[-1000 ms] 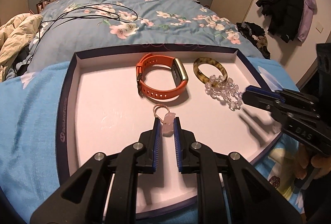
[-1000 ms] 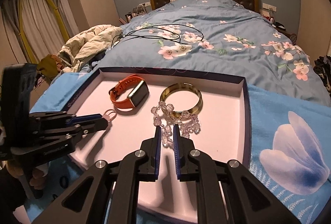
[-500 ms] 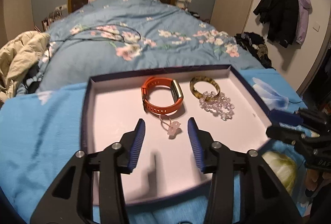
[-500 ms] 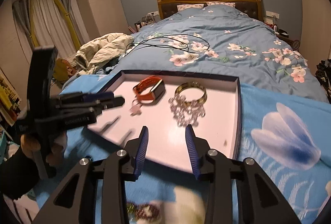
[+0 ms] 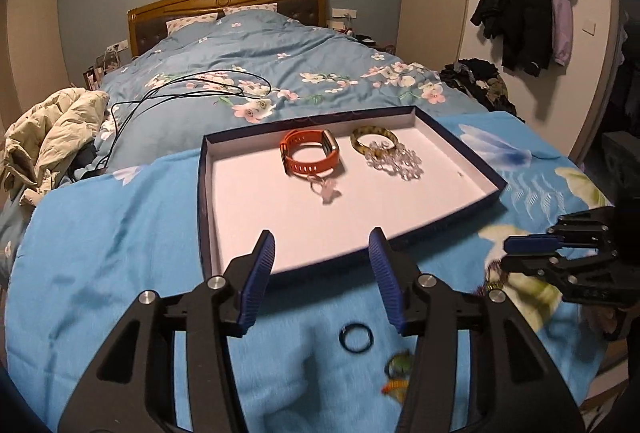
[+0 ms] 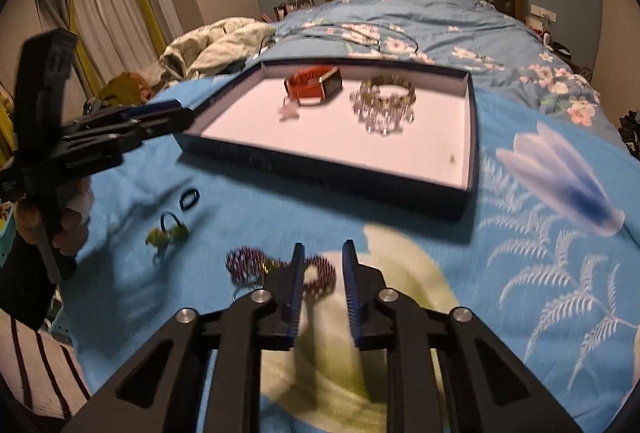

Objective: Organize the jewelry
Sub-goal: 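Open both tools to release the items and withdraw from the tray, then grasp the dark red beaded bracelet with the right tool while the left tool approaches the rings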

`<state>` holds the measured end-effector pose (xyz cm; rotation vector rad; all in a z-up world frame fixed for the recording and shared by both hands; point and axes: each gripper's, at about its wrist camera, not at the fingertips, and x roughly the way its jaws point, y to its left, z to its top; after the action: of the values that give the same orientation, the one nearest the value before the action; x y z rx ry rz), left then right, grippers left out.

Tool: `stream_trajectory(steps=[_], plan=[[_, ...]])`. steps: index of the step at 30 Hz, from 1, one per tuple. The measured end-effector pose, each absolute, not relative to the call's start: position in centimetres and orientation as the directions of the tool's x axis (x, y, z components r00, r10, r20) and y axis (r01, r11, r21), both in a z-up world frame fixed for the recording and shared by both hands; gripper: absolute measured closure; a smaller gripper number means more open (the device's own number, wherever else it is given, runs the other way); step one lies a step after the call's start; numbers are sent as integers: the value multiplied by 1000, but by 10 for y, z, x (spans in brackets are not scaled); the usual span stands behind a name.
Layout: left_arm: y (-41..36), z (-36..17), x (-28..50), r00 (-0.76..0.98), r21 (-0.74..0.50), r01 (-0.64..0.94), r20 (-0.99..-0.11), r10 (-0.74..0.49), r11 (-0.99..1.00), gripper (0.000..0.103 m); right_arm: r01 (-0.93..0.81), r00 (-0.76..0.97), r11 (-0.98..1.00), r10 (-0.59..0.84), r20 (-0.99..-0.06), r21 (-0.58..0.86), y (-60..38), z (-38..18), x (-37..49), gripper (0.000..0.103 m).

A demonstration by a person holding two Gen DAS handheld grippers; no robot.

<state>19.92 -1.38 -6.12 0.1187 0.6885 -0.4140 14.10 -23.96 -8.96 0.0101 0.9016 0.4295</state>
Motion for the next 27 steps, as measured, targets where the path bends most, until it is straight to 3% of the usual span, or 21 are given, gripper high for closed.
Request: stream_trajectory(steps=[11,27], plan=[[2,-67,166,672,-39,435,-651,-353,900,55,-345,551,920,357,-754,184,-238,-93,138,95],[-4,-80,131,629,-35,503,-671,-393,864,55,-353,659,921,370,-655,165,-238,-49,121,95]])
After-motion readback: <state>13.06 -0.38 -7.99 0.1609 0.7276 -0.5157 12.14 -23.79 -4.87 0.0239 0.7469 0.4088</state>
